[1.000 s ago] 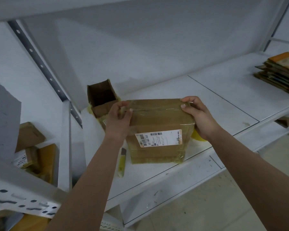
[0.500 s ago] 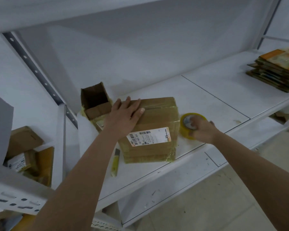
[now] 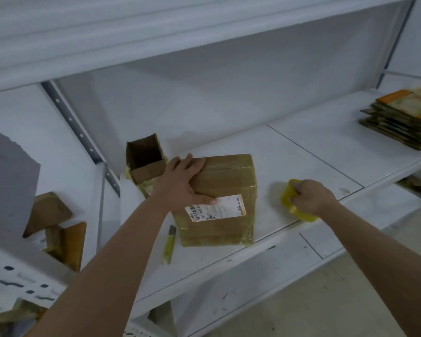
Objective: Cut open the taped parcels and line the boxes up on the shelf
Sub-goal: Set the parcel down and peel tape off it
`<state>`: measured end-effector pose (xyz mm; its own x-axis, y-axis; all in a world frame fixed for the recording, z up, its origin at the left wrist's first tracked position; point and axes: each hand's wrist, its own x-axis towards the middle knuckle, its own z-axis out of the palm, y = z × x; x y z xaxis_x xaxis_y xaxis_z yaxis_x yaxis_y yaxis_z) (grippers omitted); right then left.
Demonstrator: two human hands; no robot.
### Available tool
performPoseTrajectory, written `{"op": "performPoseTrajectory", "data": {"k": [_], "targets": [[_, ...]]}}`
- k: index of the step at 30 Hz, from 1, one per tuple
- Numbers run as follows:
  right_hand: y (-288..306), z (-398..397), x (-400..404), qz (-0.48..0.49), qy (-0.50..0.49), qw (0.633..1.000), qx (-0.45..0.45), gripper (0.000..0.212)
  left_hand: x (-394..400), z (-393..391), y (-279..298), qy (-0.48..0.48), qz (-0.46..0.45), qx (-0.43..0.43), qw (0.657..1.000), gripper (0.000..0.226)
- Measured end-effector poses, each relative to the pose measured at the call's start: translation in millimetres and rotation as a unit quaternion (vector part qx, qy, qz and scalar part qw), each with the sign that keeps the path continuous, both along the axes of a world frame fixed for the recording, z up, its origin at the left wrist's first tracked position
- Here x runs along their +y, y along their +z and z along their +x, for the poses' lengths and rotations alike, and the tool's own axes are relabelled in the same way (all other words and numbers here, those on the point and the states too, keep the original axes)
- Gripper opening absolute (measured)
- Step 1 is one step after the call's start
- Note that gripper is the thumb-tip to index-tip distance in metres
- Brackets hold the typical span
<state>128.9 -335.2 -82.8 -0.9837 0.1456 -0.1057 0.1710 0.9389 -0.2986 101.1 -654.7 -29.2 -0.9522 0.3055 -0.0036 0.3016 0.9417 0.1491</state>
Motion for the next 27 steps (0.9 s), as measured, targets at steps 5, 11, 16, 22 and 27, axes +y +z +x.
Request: {"op": "performPoseTrajectory", "data": {"k": [5, 11, 16, 22, 27], "targets": [[83, 6, 7, -0.389, -0.029, 0.91, 0.141, 0.014, 13, -1, 9, 0.0, 0.004, 0.016, 1.0, 0.116], [150, 23, -19, -0.398, 0.089, 0.896, 0.175, 0.013, 44, 5, 8, -0.032, 0.055, 0.031, 0.998, 0.114], [148, 21, -36, -0.394, 0.16, 0.899, 0.11, 0.025, 48, 5, -2, -0.046, 0.029, 0.009, 0.998, 0.118], [142, 6, -50, -0.39, 0.191, 0.899, 0.05, 0.046, 48, 15, 11, -0.071, 0.056, 0.042, 0.995, 0.132], [141, -1, -52, -0.406, 0.198, 0.891, 0.055, 0.06, 63, 37, 21, -0.04, 0.302, -0.026, 0.952, 0.108]]}}
